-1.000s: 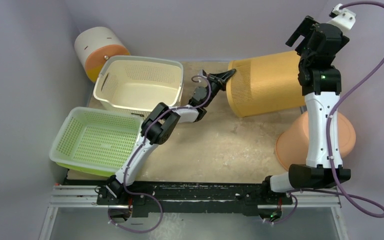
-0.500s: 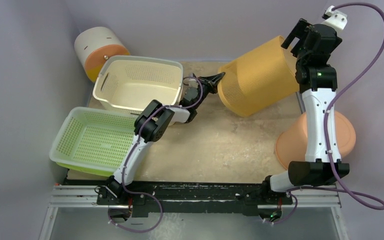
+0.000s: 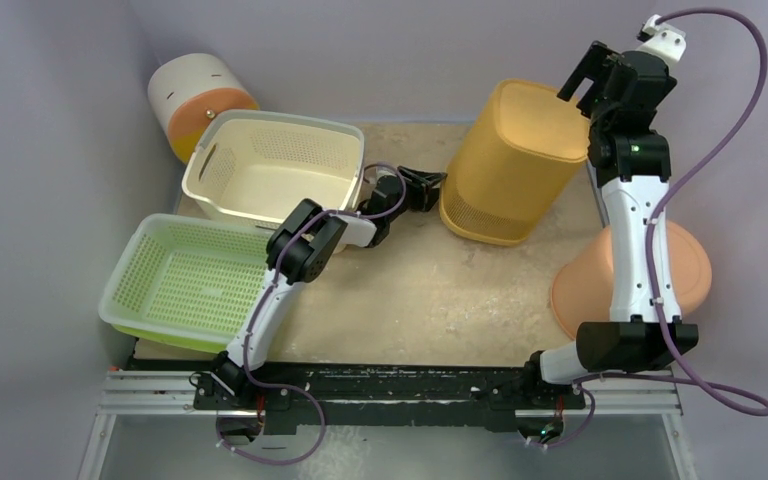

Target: Turn the large container upside down

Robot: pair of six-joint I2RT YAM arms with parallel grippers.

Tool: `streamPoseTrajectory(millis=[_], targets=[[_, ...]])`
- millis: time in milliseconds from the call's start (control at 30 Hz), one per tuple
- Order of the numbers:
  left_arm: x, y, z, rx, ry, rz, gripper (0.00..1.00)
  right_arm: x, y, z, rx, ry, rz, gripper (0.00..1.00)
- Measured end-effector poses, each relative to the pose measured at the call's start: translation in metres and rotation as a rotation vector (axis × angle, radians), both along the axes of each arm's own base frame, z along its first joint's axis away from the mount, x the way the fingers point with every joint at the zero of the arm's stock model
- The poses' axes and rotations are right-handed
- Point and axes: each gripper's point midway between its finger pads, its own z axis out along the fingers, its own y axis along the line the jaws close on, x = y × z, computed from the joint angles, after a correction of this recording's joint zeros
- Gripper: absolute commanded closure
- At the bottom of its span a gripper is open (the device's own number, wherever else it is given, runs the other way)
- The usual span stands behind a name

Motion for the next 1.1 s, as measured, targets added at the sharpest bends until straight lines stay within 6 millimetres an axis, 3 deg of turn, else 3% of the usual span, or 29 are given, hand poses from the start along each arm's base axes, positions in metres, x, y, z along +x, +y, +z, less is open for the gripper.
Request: streamPoseTrajectory(millis=[100, 267, 433, 533, 633, 800, 933, 1100], targets=[[-0.004, 0.001, -0.030, 0.107, 0.060, -0.016, 0.52, 0.001, 0.001, -0.004, 0.001, 0.008, 0.005, 0.02], [-0.002, -0.001, -0.047, 0.272, 0.071, -0.065, 0.49, 0.002, 0.002, -0.004, 0.002, 0.008, 0.012, 0.02], [0.005, -0.002, -0.045, 0.495, 0.050, -0.126, 0.48, 0.003, 0.005, -0.008, -0.002, 0.020, 0.037, 0.02], [-0.002, 0.006, -0.045, 0.627, 0.045, -0.168, 0.48, 0.005, 0.009, -0.015, 0.002, 0.035, 0.060, 0.02], [-0.021, 0.021, -0.043, 0.770, 0.056, -0.235, 0.48, 0.007, 0.015, -0.027, 0.013, 0.060, 0.090, 0.04], [-0.051, 0.032, -0.023, 0.885, 0.014, -0.327, 0.48, 0.004, 0.035, -0.053, 0.063, 0.112, 0.191, 0.05], [-0.069, 0.031, -0.005, 0.882, -0.037, -0.378, 0.48, 0.002, 0.051, -0.064, 0.085, 0.145, 0.272, 0.05], [-0.082, 0.025, -0.009, 0.933, -0.092, -0.445, 0.48, -0.001, 0.072, -0.065, 0.090, 0.157, 0.350, 0.05]])
